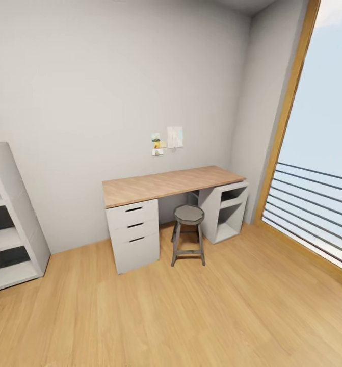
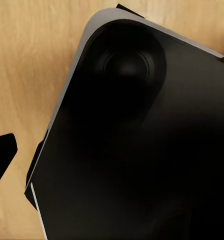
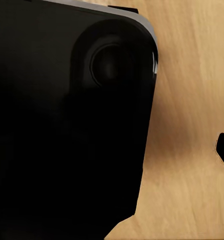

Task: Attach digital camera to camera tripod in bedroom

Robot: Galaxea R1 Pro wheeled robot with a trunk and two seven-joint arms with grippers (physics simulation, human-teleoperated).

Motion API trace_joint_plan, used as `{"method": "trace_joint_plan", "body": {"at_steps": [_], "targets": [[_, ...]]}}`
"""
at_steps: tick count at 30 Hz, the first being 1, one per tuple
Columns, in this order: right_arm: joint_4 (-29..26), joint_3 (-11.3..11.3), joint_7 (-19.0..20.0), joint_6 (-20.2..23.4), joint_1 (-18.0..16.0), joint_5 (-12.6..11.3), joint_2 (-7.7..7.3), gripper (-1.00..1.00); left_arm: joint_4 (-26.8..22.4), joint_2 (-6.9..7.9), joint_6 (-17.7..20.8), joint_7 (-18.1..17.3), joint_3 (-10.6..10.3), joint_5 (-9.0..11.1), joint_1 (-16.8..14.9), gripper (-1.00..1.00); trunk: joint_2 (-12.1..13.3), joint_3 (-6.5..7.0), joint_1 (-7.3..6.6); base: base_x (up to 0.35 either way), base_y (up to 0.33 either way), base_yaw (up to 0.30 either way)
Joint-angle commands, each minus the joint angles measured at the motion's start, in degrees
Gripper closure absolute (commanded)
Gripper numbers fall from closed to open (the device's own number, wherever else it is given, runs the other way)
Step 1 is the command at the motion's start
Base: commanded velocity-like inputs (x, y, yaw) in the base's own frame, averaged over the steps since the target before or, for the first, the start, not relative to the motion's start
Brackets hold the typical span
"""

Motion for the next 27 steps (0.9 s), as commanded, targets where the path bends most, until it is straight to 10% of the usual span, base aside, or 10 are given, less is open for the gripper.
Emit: {"method": "trace_joint_plan", "body": {"at_steps": [1, 27], "targets": [[0.0, 0.2, -0.2, -0.1, 0.0, 0.3, -0.03, -1.00, -0.1, 0.00, -0.1, 0.0, 0.0, 0.3, 0.0, -1.00, 0.0, -0.04, 0.00, 0.000, 0.000, 0.291], [-0.1, 0.3, -0.3, -0.3, 0.0, 0.4, -0.20, -1.00, -0.1, 0.00, -0.1, 0.0, 0.0, 0.3, 0.0, -1.00, 0.0, -0.04, 0.00, 0.000, 0.000, 0.291]]}}
